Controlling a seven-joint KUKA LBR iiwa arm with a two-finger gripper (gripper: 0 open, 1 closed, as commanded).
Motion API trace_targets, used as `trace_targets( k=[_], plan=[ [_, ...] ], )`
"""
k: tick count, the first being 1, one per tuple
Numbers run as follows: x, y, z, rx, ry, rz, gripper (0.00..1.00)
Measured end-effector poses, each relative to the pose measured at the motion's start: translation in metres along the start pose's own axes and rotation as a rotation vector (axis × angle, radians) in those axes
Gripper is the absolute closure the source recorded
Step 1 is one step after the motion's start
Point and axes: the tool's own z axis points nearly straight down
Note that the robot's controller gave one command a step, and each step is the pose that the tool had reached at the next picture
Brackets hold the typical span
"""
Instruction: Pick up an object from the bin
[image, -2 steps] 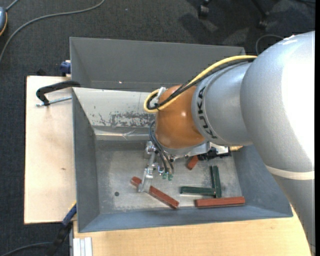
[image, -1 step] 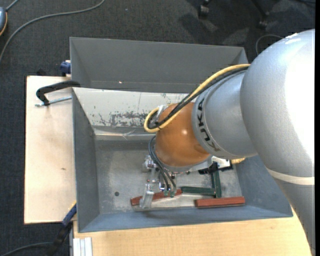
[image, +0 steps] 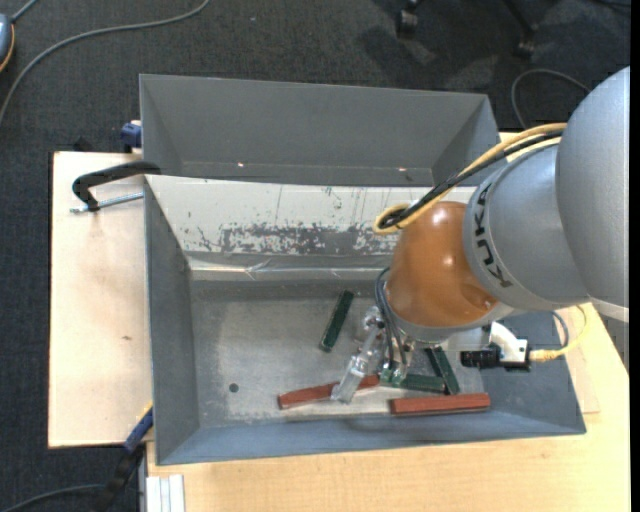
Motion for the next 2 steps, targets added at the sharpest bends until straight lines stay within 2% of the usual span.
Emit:
trace_targets(
  k=[1, 2],
  plan=[
    [-0.060, -0.010, -0.001, -0.005, -0.009, 0.035, 0.00],
    [-0.035, 0.091, -0.006, -0.009, -0.005, -0.024, 0.00]
  ],
)
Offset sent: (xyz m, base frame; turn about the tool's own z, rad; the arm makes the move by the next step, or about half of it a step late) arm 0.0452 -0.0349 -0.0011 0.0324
